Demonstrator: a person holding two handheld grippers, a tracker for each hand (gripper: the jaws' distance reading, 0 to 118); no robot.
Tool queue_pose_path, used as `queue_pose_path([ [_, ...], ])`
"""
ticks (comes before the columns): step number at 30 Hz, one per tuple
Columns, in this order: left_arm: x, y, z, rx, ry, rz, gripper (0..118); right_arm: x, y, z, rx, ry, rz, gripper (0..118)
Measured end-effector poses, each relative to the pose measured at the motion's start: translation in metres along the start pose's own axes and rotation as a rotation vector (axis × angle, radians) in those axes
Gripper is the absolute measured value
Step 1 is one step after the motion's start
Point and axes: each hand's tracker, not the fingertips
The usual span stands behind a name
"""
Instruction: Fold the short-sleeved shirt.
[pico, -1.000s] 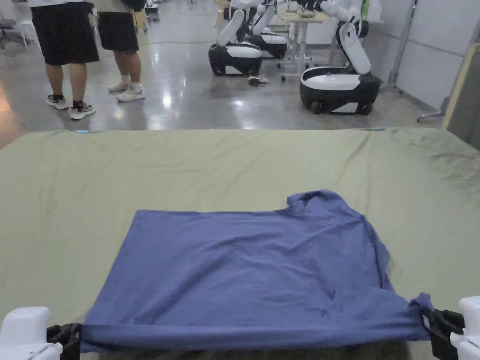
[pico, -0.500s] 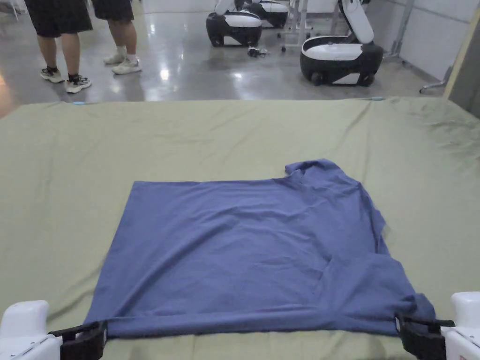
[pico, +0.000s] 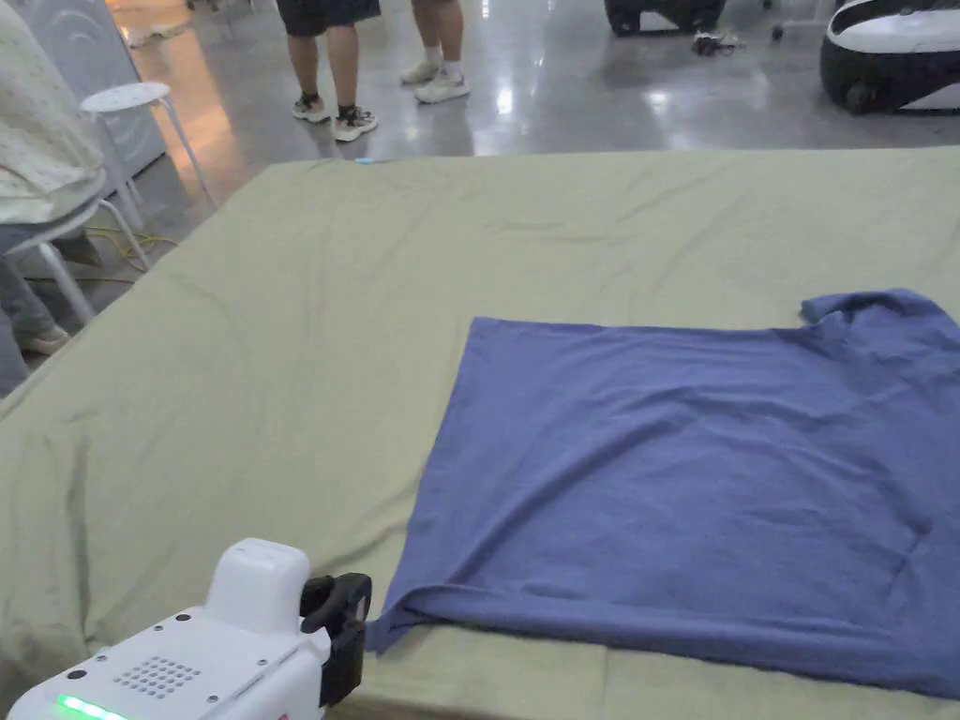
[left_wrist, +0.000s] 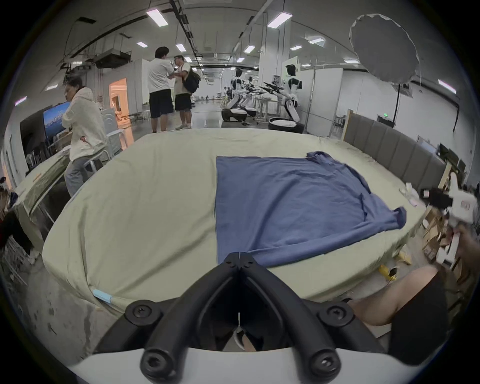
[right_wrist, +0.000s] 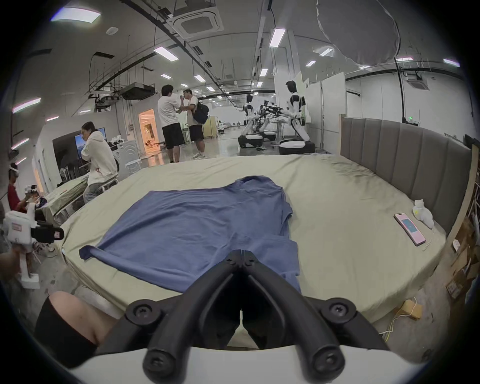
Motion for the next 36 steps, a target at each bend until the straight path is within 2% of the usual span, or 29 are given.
queue_pose_path([
  [2,0.0,-0.005,-0.016,-0.019,0.007,-0.02,0,-0.002,-0.003,-0.005,-0.008,0.001,-0.002,0],
  [3,0.0,-0.006,-0.024,-0.032,0.008,-0.013,9,-0.003,-0.004,-0.006,-0.013,0.002,0.003,0],
  [5,-0.002,-0.009,-0.041,-0.077,0.025,0.004,55,-0.004,-0.01,-0.006,-0.016,0.008,0.021,0],
  [7,-0.004,-0.01,-0.055,-0.096,0.012,0.003,77,-0.005,-0.012,-0.008,-0.031,0.01,0.026,0],
  [8,-0.004,-0.012,-0.063,-0.113,0.016,-0.006,80,-0.005,-0.015,-0.009,-0.042,0.016,0.029,0],
  [10,-0.003,-0.015,-0.076,-0.134,0.031,-0.02,79,-0.005,-0.019,-0.011,-0.054,0.009,0.035,0],
  [11,-0.004,-0.016,-0.081,-0.158,0.024,-0.023,67,-0.004,-0.019,-0.011,-0.06,0.012,0.036,0],
  [13,-0.004,-0.018,-0.085,-0.176,0.024,-0.024,20,-0.006,-0.021,-0.011,-0.064,0.012,0.041,0],
  [14,-0.003,-0.02,-0.089,-0.189,0.036,-0.037,5,-0.004,-0.021,-0.011,-0.068,0.015,0.042,0],
  [16,-0.004,-0.024,-0.09,-0.214,0.051,-0.054,1,-0.002,-0.022,-0.012,-0.08,0.018,0.044,0],
  [22,0.0,-0.02,-0.078,-0.172,0.027,-0.083,0,0.005,-0.026,-0.014,-0.089,0.009,0.05,0],
  [27,-0.003,-0.01,-0.072,-0.141,0.023,-0.06,0,0.023,-0.037,-0.026,-0.152,-0.052,0.055,3],
  [28,-0.003,-0.008,-0.072,-0.135,0.026,-0.056,0,0.027,-0.04,-0.03,-0.167,-0.088,0.06,18],
  [29,-0.003,-0.007,-0.072,-0.132,0.025,-0.052,0,0.043,-0.051,-0.04,-0.185,-0.094,0.043,63],
  [30,-0.003,-0.006,-0.074,-0.132,0.025,-0.05,0,0.05,-0.053,-0.046,-0.227,-0.09,0.025,99],
  [31,-0.001,-0.005,-0.073,-0.133,0.028,-0.049,0,0.057,-0.056,-0.052,-0.265,-0.104,0.006,107],
  [32,-0.001,-0.005,-0.073,-0.135,0.029,-0.049,0,0.062,-0.059,-0.056,-0.238,-0.093,0.001,101],
  [36,0.002,-0.004,-0.075,-0.144,0.032,-0.053,0,0.081,-0.069,-0.081,-0.295,-0.152,0.043,98],
])
